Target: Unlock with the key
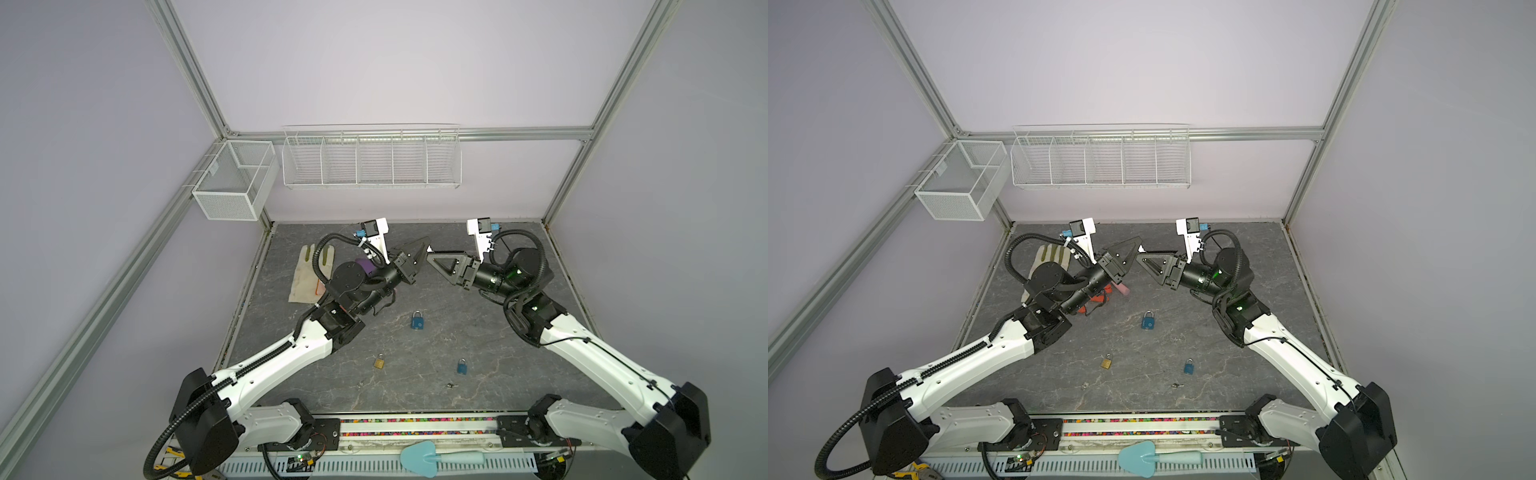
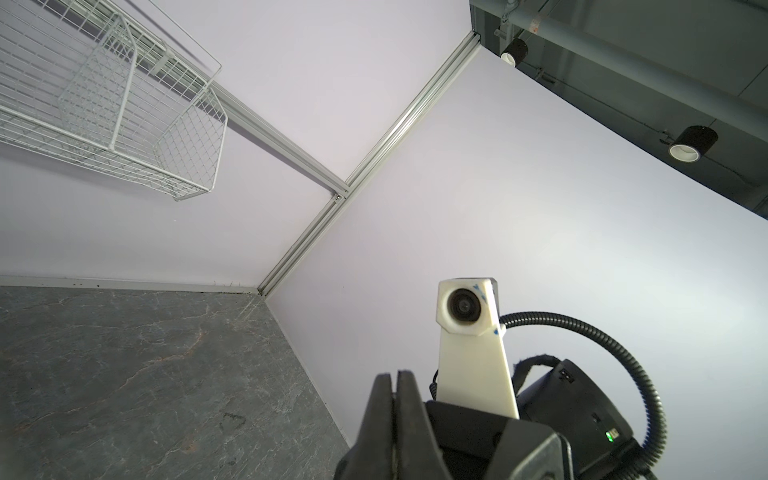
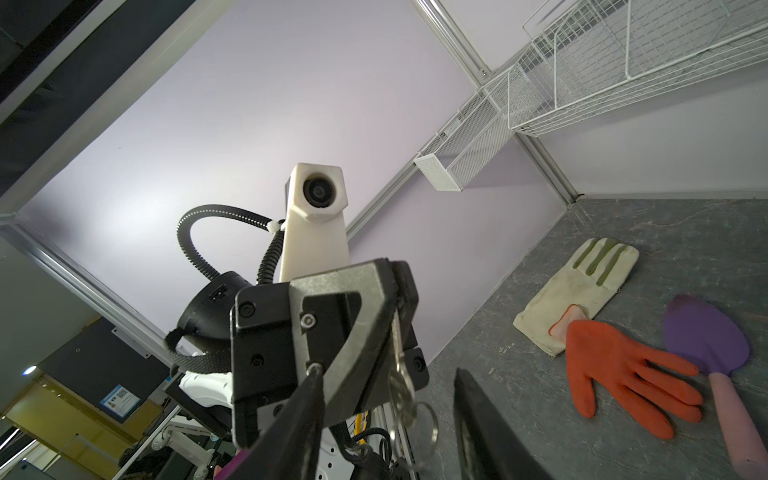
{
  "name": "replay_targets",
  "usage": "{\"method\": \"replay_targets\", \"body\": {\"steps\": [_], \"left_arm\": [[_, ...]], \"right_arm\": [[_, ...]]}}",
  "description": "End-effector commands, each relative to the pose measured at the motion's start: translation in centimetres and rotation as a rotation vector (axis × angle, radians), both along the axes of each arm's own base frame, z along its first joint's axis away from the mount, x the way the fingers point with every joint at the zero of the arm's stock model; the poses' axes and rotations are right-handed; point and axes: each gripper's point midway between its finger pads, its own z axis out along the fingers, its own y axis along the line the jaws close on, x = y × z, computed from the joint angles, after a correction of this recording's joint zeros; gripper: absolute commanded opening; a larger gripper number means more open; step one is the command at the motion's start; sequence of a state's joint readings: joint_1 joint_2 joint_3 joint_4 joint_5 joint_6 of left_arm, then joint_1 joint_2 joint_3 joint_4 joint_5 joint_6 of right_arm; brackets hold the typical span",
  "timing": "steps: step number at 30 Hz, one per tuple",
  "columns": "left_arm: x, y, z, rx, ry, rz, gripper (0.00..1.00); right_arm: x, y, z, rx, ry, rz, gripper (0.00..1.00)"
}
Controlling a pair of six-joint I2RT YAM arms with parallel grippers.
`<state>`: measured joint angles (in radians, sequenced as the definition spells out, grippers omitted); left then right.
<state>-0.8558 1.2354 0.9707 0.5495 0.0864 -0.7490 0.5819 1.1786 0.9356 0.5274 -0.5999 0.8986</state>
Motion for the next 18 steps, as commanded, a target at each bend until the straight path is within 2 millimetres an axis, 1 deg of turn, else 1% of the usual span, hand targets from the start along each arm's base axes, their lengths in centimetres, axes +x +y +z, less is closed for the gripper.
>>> {"method": "replay_targets", "body": {"steps": [1,2,4,7,9,10,12,18], "left_arm": [[-0.73,0.83,2.36,-0.06,-0.043,0.004,0.0],[-0.79,0.96,2.47,-0.063,-0.047,0.005,0.0],[-0.85,1.1,2.63,-0.061,-0.051,0.01,0.0],[-0.78,1.2,2.49,-0.066,-0.046,0.014,0.0],[-0.67,1.26,2.31,-0.064,-0.039,0.021,0.0],[-0.66,1.23,2.28,-0.064,-0.038,0.021,0.0],[-0.68,1.27,2.38,-0.068,-0.04,0.02,0.0],[-0.65,1.1,2.35,-0.073,-0.036,0.012,0.0]], "right_arm": [[-0.04,-0.02,0.92,0.059,-0.018,0.025,0.48],[0.03,-0.02,0.99,0.063,-0.02,0.022,0.47],[0.2,0.01,0.91,0.063,-0.018,0.019,0.42],[0.21,-0.1,1.01,0.069,-0.021,0.011,0.41],[0.28,-0.11,0.82,0.071,-0.015,0.008,0.36],[0.4,-0.1,0.64,0.069,-0.011,0.004,0.35],[0.51,-0.04,0.5,0.068,-0.006,0.003,0.34],[0.53,0.26,1.11,0.077,-0.019,0.021,0.33]]}}
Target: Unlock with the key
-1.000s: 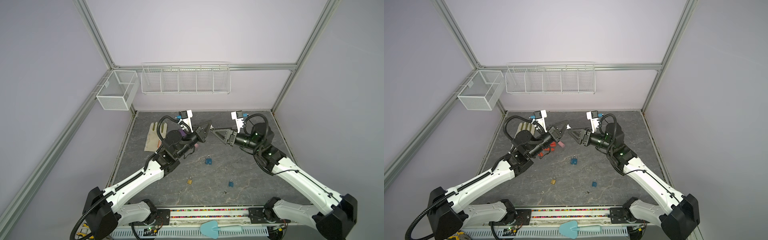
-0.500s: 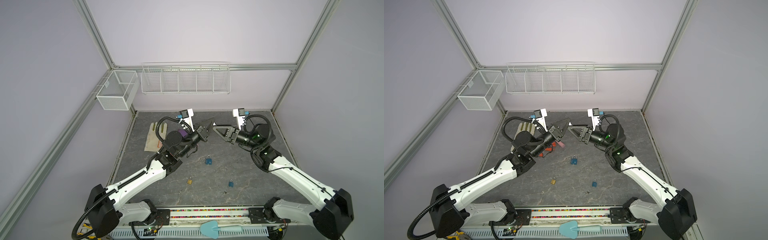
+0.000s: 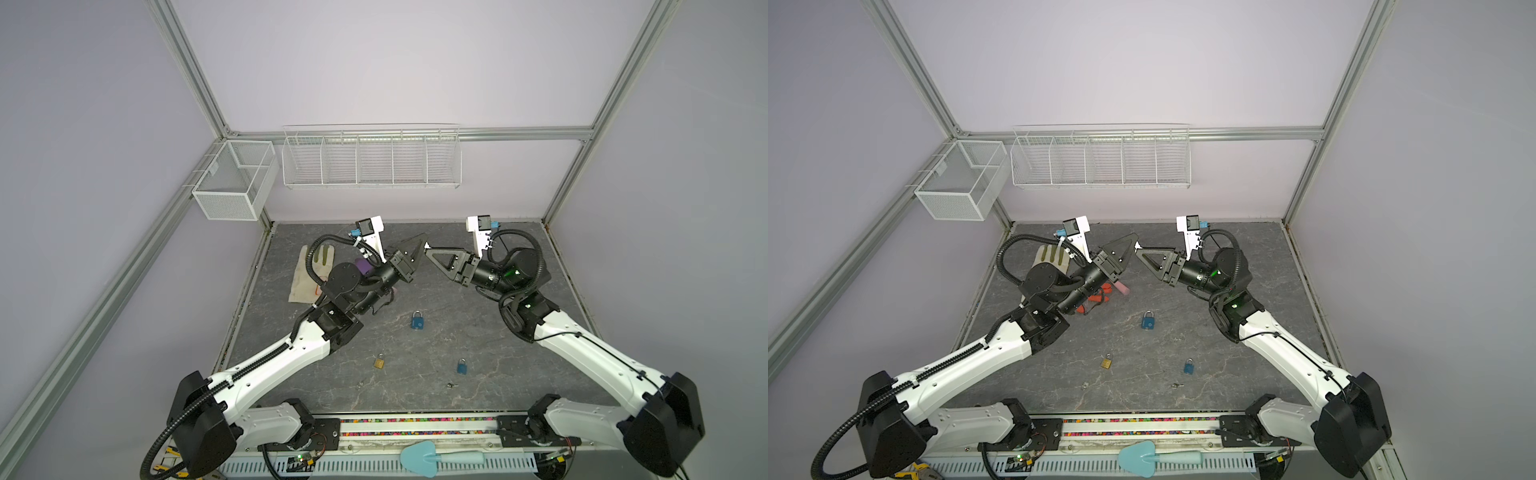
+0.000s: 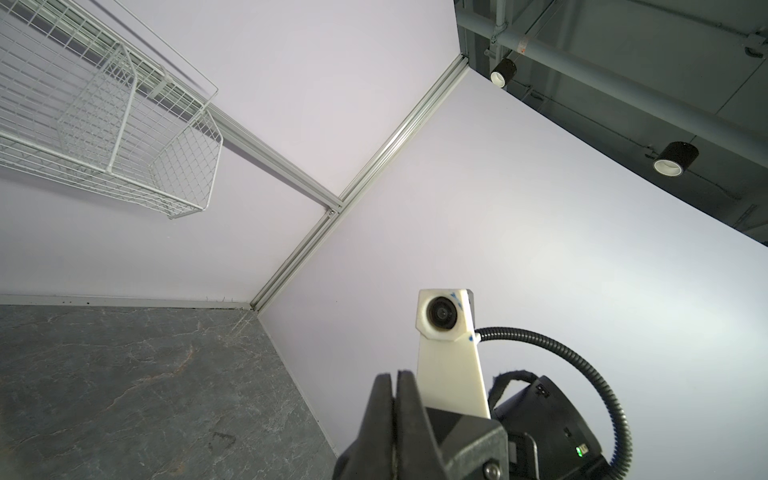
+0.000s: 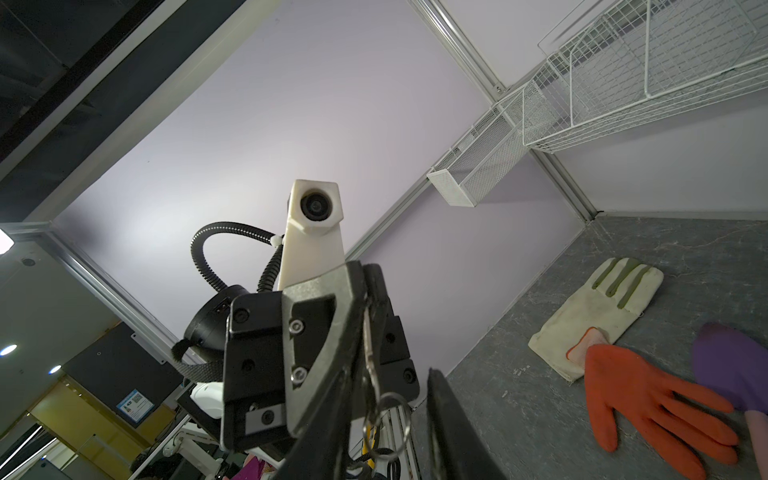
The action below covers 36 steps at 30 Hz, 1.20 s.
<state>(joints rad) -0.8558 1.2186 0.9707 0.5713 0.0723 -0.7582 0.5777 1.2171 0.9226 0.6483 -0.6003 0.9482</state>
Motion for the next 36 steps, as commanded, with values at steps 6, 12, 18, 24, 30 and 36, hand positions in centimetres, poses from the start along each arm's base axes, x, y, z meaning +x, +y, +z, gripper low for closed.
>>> {"method": "replay_targets", "body": {"steps": [6,12,18,24,30,36], "left_arm": [[-0.4,0.2,1.2,-0.042,-0.018,-0.011,0.0],[-0.2,0.1,0.9,-0.042,-0.01,-0.009,0.0],[-0.2,0.2,0.9,-0.039,-0.012,-0.005,0.0],[-0.2,0.3,0.7,-0.033,-0.013,0.002,0.0],[-0.2,0.6,0.4,-0.021,-0.016,0.018,0.0],[-0.3,1.1,0.5,-0.013,-0.031,0.044,0.0]], "right_arm": [[0.0,0.8,0.5,0.024,0.007,0.052,0.32],[-0.1,0.4,0.8,0.036,-0.002,0.036,0.3],[0.1,0.3,0.8,0.036,0.004,0.028,0.25],[0.2,0.3,0.7,0.032,-0.001,0.023,0.18],[0.2,0.3,0.6,0.016,-0.005,0.02,0.1],[0.3,0.3,0.4,-0.022,-0.006,0.004,0.06]]}}
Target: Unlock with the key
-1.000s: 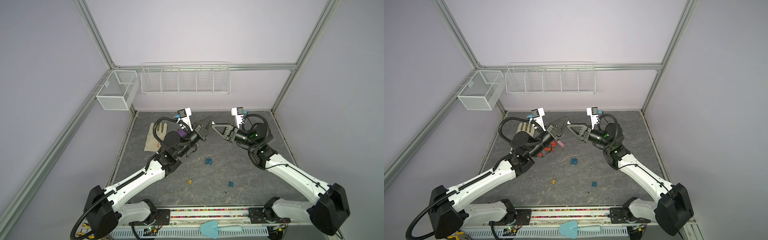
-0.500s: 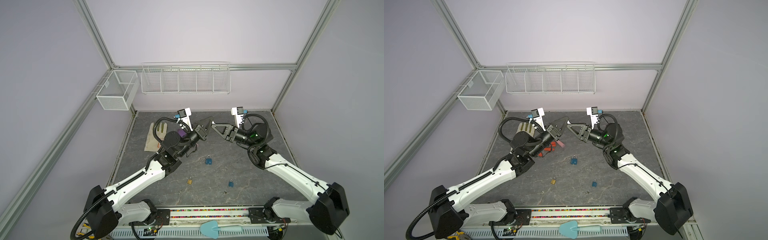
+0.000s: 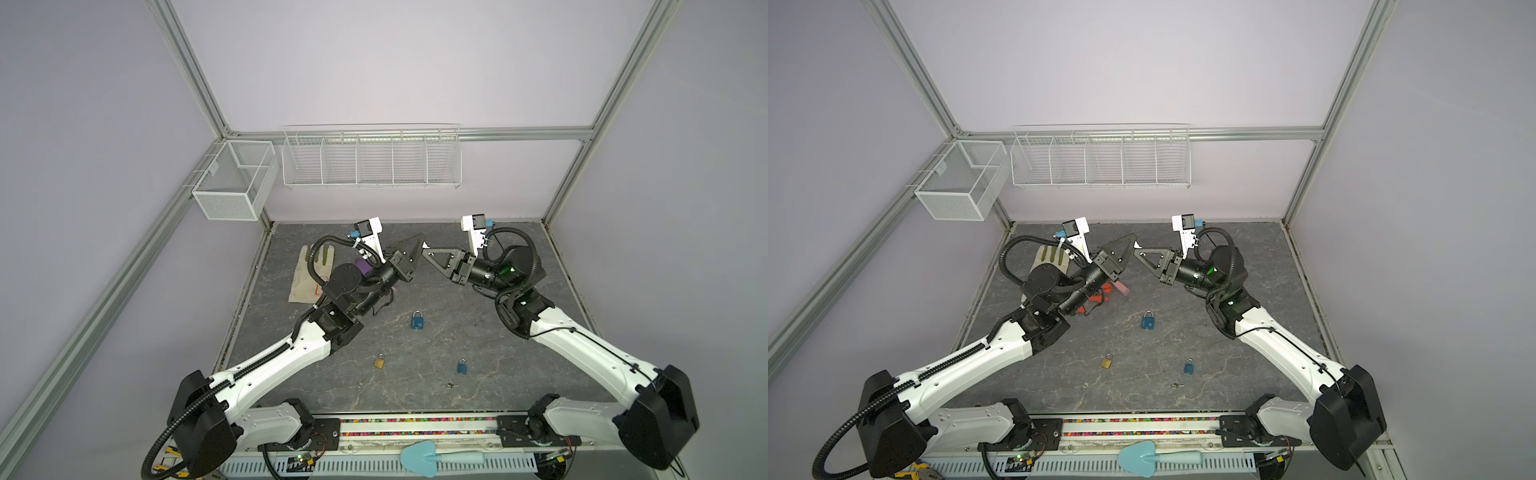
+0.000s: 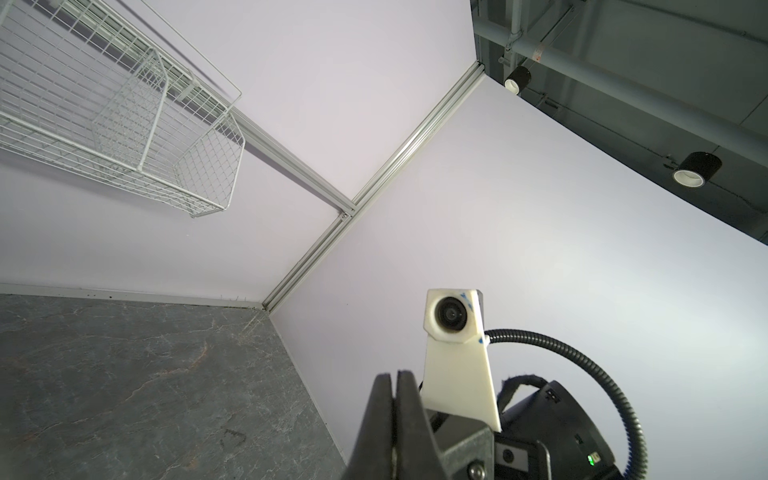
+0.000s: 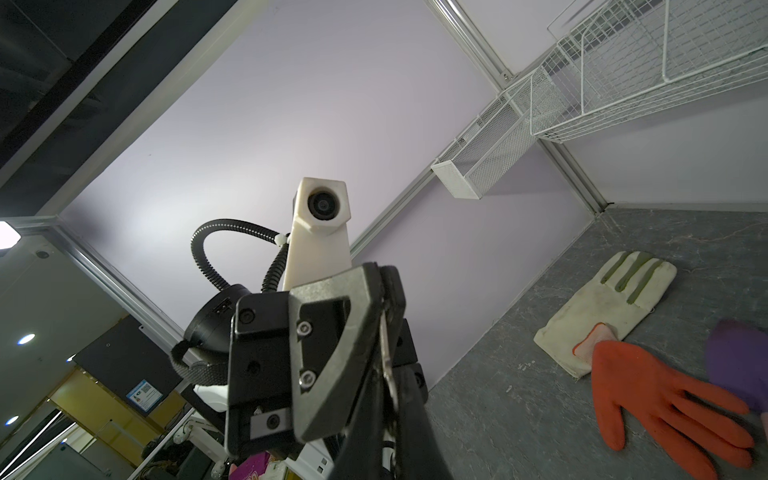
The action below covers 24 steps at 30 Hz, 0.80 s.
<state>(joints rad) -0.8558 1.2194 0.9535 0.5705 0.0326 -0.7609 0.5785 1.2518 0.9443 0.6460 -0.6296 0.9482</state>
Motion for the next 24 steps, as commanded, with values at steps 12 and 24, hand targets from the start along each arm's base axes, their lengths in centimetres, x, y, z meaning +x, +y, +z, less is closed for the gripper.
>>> {"method": "replay_targets", "body": {"steps": [12,24], "left_arm": [[-1.6,2.4,2.0,-0.019,-0.088,0.048,0.09],[-1.2,7.8,-4.5,0.354,0.119,0.269,0.47]], "right_arm": [[0.7,-0.1,-1.0,-0.141,0.017,-0.044,0.06],[0.1,-2.8,-9.5,-0.492,0.157,-0.082,0.06]]}}
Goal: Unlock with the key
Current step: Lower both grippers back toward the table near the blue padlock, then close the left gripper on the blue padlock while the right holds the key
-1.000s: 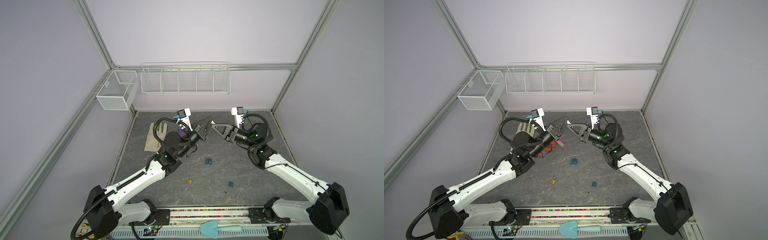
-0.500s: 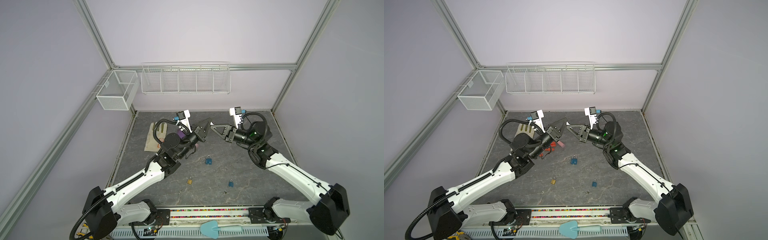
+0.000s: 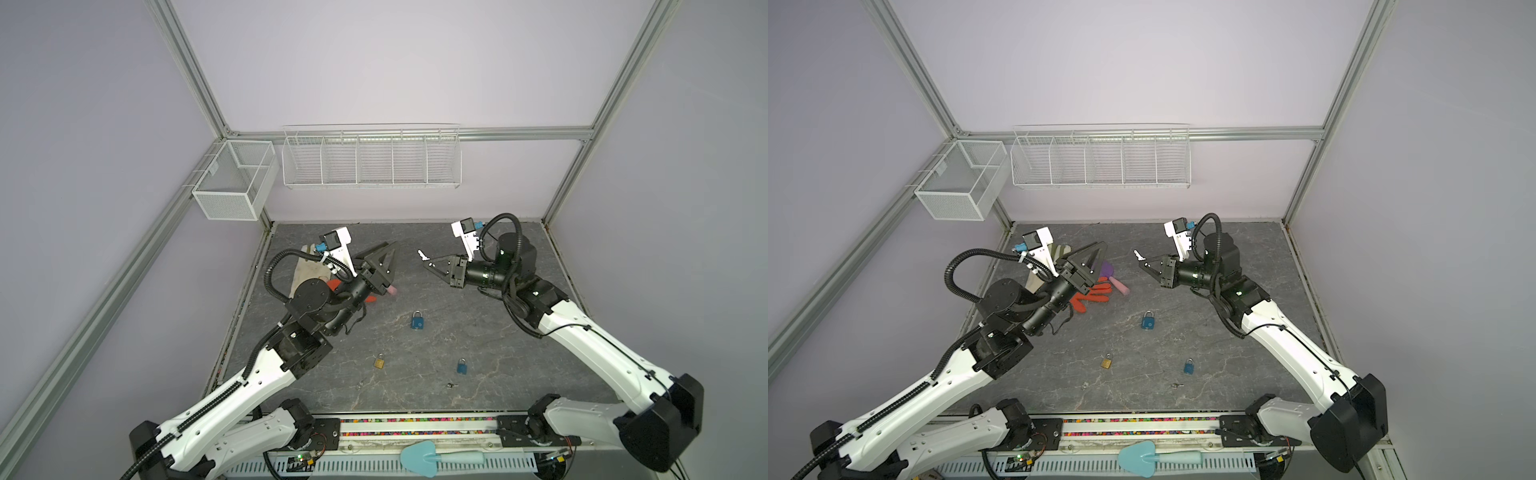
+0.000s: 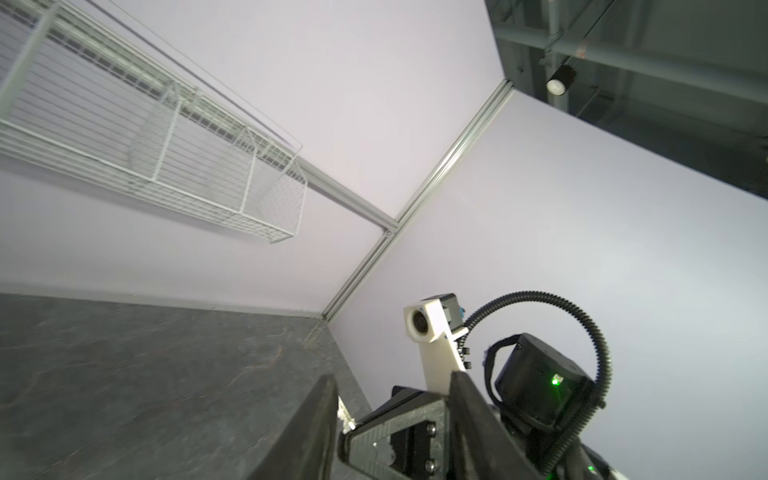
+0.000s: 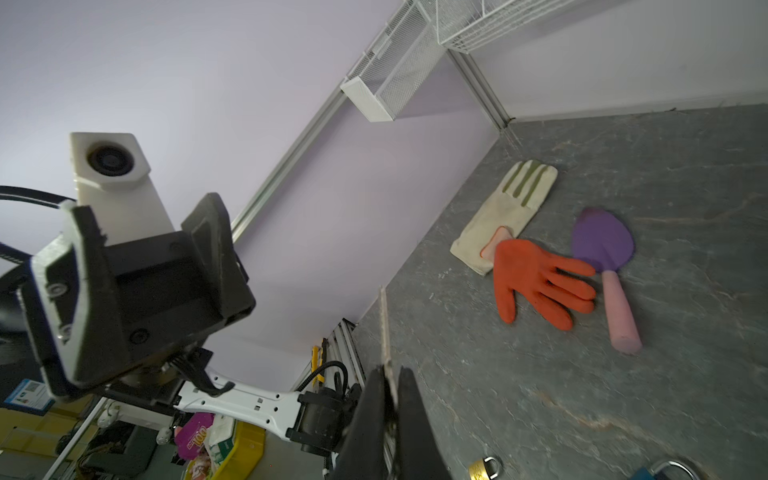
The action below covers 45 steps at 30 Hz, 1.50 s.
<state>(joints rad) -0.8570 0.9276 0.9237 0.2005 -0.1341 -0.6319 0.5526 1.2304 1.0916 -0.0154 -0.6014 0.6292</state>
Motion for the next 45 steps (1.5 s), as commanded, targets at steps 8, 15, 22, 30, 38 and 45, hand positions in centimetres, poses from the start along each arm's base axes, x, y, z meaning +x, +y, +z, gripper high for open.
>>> {"method": "replay_targets", "body": {"steps": [8,15,22,30,38,45], "left_arm": [[0.5,-2.2,-15.0,0.559,0.452,-0.057,0.6],[-0.6,-5.2,-23.5,0.83,0.646,-0.078,0.62],[-0.2,-7.9,-29.9,1.0,0.796,-0.108,0.65],[1.2,-10.0,-34.8,1.105,0.919,-0.079,0.67],[1.7,-9.4,-37.9,1.145,0.999,0.004,0.67],[2.1,-9.1,-39.1,1.164,1.019,0.048,0.63]], "right_arm": [[-2.8,-6.7,-12.9,-0.323,0.293,-0.091,0.06],[-4.9,-9.8,-18.5,-0.423,0.405,-0.171,0.06],[-5.2,-10.9,-20.3,-0.444,0.446,-0.22,0.06],[-5.8,-11.0,-21.6,-0.432,0.5,-0.218,0.06],[-5.9,-11.3,-21.5,-0.424,0.485,-0.234,0.06],[-5.6,-11.1,-21.3,-0.413,0.481,-0.237,0.06]]}}
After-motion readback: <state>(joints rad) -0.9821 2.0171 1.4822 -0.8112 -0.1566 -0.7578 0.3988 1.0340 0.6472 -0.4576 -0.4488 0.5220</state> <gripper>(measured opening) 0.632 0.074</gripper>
